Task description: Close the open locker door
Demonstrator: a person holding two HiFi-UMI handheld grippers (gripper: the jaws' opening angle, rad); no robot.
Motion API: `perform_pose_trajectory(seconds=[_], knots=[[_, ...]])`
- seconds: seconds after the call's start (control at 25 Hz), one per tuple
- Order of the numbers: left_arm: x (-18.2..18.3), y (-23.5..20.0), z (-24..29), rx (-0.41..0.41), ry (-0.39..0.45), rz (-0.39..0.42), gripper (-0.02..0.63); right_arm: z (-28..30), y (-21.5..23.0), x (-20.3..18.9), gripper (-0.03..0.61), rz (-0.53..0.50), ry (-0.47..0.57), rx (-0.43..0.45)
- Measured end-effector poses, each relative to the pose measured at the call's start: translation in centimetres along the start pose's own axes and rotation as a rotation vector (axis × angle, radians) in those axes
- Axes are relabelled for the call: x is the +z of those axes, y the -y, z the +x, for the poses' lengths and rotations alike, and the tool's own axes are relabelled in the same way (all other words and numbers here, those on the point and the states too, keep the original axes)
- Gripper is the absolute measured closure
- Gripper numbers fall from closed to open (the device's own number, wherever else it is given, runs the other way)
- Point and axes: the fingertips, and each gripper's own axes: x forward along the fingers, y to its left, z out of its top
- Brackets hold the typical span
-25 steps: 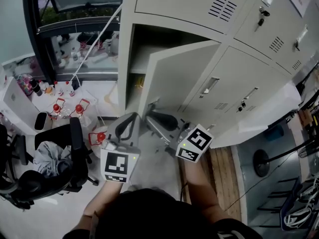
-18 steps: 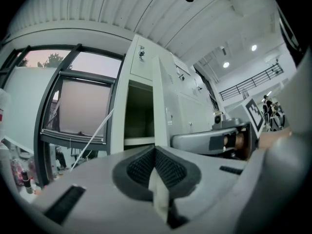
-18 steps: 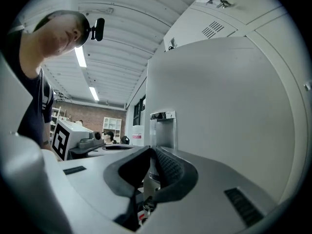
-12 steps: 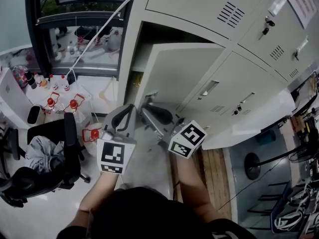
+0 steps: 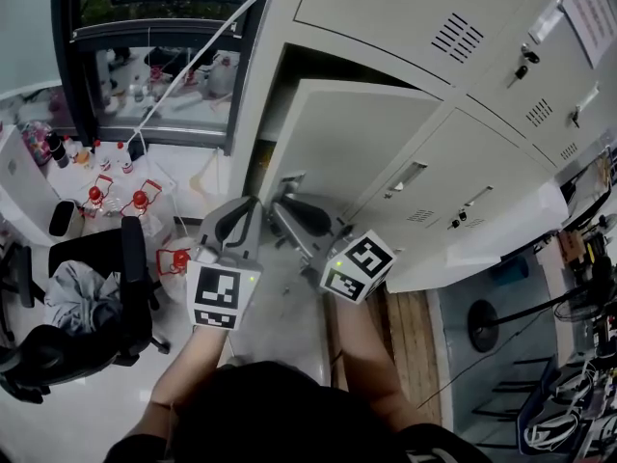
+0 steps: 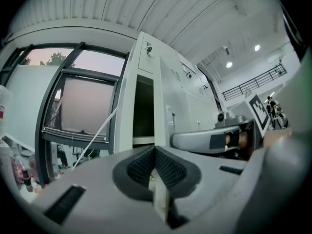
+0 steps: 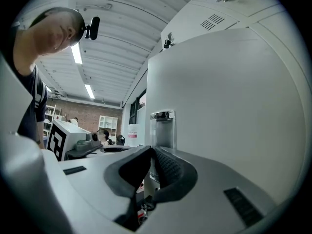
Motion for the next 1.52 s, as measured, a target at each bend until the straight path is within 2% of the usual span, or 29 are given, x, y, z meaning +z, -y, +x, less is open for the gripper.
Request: perform_pose_trajectory(seconds=[1.52], knots=[[-0.5, -4.1, 1.7, 0.055, -0.001, -0.002, 0.612, 3.8, 3.3, -0.3, 0.545, 0.002, -0.012, -0.1]])
